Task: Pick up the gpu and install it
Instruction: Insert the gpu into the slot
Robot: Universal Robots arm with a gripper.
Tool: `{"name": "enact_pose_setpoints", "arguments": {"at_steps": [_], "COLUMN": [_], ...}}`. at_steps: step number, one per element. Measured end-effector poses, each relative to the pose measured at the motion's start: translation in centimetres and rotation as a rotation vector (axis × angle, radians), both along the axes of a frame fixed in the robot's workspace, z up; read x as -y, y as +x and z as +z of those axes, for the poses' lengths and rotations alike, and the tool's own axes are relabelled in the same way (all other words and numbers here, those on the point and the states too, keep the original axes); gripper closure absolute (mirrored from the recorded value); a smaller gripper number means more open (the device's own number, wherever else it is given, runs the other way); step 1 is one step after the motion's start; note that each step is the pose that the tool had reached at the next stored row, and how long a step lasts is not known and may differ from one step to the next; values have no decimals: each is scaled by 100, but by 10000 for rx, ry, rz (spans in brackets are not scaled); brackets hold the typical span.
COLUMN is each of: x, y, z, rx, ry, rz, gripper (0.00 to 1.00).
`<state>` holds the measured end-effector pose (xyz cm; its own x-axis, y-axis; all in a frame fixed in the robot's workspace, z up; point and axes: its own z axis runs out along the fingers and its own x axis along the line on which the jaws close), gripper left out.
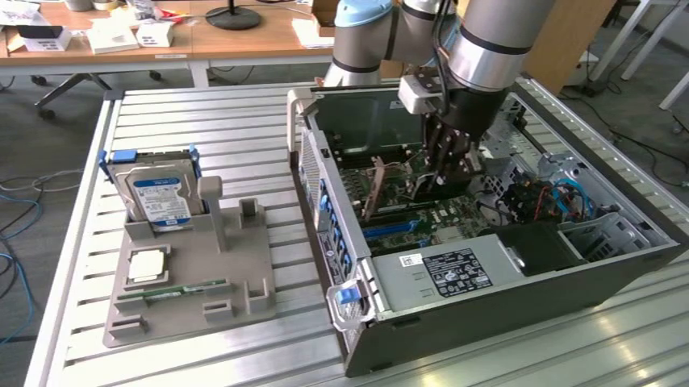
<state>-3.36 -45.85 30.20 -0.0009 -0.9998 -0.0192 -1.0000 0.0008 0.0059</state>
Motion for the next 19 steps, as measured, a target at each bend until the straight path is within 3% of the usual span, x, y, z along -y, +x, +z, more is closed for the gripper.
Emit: {"name": "enact_pose_setpoints", "arguments": {"at_steps": [8, 13, 19], "x": [-2, -4, -5], "y": [-68, -79, -95], "z": [-78, -136, -139], "rx": [56, 61, 60], "ry": [-1, 0, -1], "rz": [0, 0, -2], "gripper": [74, 74, 74]}}
